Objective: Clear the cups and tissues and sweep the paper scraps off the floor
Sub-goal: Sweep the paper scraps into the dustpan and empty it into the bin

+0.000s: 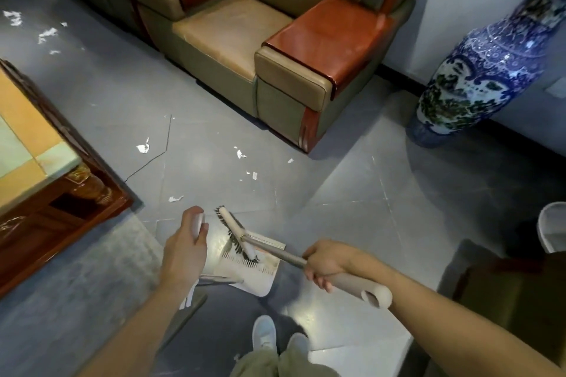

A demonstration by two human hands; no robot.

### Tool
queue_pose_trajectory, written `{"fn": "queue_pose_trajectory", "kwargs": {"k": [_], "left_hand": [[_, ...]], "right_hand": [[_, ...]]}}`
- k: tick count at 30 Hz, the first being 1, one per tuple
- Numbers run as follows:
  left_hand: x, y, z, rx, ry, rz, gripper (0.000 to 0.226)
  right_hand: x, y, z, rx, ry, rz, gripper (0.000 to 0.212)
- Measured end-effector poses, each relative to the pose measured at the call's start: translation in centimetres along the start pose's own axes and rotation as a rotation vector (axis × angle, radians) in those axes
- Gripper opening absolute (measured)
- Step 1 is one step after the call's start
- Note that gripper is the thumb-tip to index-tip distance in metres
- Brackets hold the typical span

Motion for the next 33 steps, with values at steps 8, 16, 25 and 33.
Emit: {"fn": "queue_pose_trajectory", "kwargs": {"k": [8,16,25,33], "left_hand": [[-1.6,0.0,-3.3,-0.02,-0.021,0.024,0.019],[-4.9,1.9,-9.2,-0.174,-0.134,0.057,0.014],[-7.5,4.2,-16.8,-0.215,-0.218,-0.042,0.019],[-7.9,4.1,-17.8,-0.213,-0.262,-0.063,0.02]], "right_hand": [[3.4,-4.4,-1.3,-0.249,-0.048,0.108,0.027],[5.5,-17.3,-9.7,-0.46,-0.061,0.392,0.036],[7.8,-26.1,-17.2,-0.142,0.046,0.25,0.017],[7.2,-24.6,-17.2,-0.128,0.022,0.274,0.055]]}}
Point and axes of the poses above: each hand's wrist, its own z-axis away from the middle knuckle, its own y-axis out of the palm, x = y × z, the point moved 3 cm from there along -z, towards the middle knuckle, and after that the axes turned 5 degrees about y, right-handed, at the moved point
